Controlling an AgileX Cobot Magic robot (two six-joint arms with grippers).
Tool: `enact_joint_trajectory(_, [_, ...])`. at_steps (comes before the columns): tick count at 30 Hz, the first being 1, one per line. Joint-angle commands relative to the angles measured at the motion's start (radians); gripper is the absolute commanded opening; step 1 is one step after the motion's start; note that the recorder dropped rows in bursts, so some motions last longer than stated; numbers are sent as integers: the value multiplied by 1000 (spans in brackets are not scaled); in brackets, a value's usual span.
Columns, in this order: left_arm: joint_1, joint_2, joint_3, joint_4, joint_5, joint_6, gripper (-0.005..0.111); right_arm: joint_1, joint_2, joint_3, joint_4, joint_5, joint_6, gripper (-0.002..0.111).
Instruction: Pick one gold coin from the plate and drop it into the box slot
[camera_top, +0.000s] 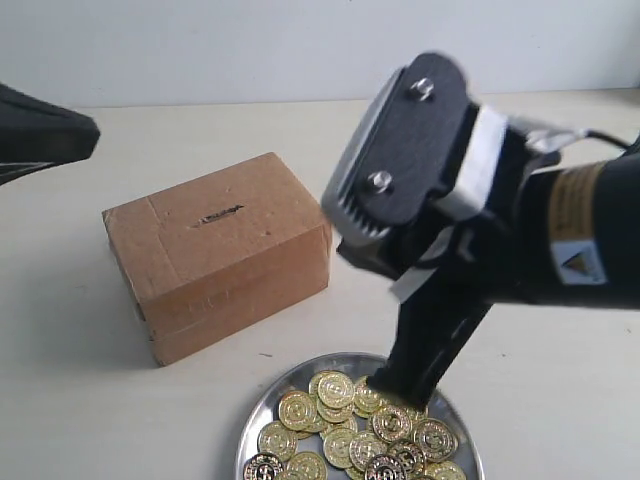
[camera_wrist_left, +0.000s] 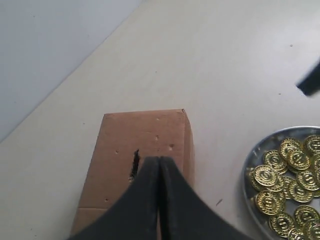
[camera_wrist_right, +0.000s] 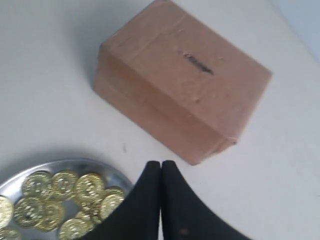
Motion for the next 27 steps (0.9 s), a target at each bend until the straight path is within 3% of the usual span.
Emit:
enact_joint_trajectory(1, [2,-204,81,0,3,-57,0,-78,-128,-2,-97,36,20,0])
enact_joint_trajectory(6, [2,-396,94,64,0,-183,0,-102,-287,-2,-119,91,20,0])
enact_joint_trajectory(12, [2,-554,94,104,2,-182,0,-102,-460,-2,-110,107,20,0])
enact_joint_trajectory(27, [2,-643,94,104,2,-182,0,-102,-679,-2,-105,105,20,0])
